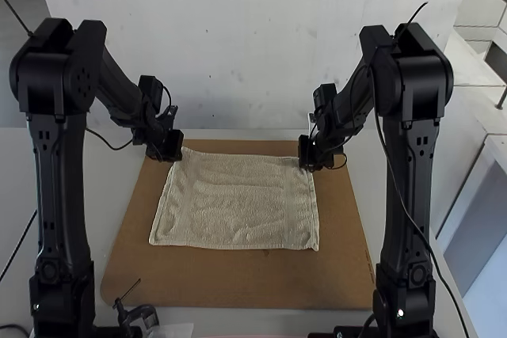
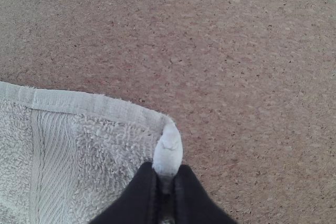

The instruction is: Fold the towel.

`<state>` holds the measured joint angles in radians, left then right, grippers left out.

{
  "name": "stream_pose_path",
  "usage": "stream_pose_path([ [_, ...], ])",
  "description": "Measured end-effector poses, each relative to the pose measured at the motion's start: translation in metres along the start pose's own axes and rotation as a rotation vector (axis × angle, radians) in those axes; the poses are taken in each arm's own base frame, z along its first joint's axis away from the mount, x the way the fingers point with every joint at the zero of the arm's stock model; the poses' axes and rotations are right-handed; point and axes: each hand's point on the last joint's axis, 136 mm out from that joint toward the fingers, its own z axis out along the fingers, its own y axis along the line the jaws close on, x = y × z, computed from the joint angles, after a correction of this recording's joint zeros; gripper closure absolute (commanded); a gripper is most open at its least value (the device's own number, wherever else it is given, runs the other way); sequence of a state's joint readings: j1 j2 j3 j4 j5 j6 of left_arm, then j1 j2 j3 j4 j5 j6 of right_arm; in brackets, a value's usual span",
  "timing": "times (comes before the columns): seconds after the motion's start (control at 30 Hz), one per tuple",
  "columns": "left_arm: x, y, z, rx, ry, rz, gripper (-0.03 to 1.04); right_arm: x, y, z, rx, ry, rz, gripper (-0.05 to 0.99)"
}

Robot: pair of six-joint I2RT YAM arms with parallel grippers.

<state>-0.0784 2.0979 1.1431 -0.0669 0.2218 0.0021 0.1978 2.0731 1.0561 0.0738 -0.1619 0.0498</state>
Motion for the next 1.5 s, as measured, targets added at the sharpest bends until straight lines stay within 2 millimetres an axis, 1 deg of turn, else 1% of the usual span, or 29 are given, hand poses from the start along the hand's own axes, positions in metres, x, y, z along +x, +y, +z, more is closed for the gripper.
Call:
stream_pose_path([
  [0.13, 0.000, 0.000, 0.000, 0.000, 0.000, 0.000, 1.00, 0.001, 0.001, -0.002, -0.005, 0.004, 0.003, 0.91],
  [0.23, 0.000, 0.000, 0.000, 0.000, 0.000, 0.000, 1.00, 0.006, 0.003, -0.010, -0.011, 0.012, 0.004, 0.91],
  [0.37, -0.001, -0.001, -0.002, 0.000, -0.002, 0.000, 1.00, -0.002, 0.007, -0.023, -0.016, -0.007, 0.002, 0.91],
  [0.47, -0.009, -0.002, -0.013, -0.002, -0.024, 0.005, 1.00, -0.009, 0.010, -0.033, -0.023, -0.031, -0.002, 0.91],
  [0.53, -0.014, -0.004, -0.023, -0.004, -0.043, 0.009, 1.00, -0.010, 0.011, -0.038, -0.023, -0.033, -0.003, 0.91],
  [0.63, -0.024, -0.007, -0.038, -0.006, -0.075, 0.015, 1.00, -0.007, 0.012, -0.043, -0.026, -0.025, -0.002, 0.91],
  [0.7, -0.025, -0.011, -0.045, -0.004, -0.079, 0.019, 1.00, -0.004, 0.012, -0.047, -0.025, -0.024, -0.001, 0.91],
  [0.83, -0.020, -0.017, -0.055, 0.001, -0.078, 0.025, 1.00, 0.001, 0.013, -0.056, -0.025, -0.024, -0.001, 0.91],
  [1.07, -0.008, -0.023, -0.072, 0.002, -0.083, 0.029, 1.00, 0.003, 0.017, -0.078, -0.032, -0.043, -0.005, 0.91],
  [1.3, 0.008, -0.033, -0.086, 0.010, -0.080, 0.041, 1.00, 0.016, 0.020, -0.098, -0.041, -0.046, -0.006, 0.91],
  [1.5, 0.017, -0.038, -0.104, 0.009, -0.091, 0.043, 1.00, 0.024, 0.023, -0.116, -0.046, -0.064, -0.009, 0.91],
])
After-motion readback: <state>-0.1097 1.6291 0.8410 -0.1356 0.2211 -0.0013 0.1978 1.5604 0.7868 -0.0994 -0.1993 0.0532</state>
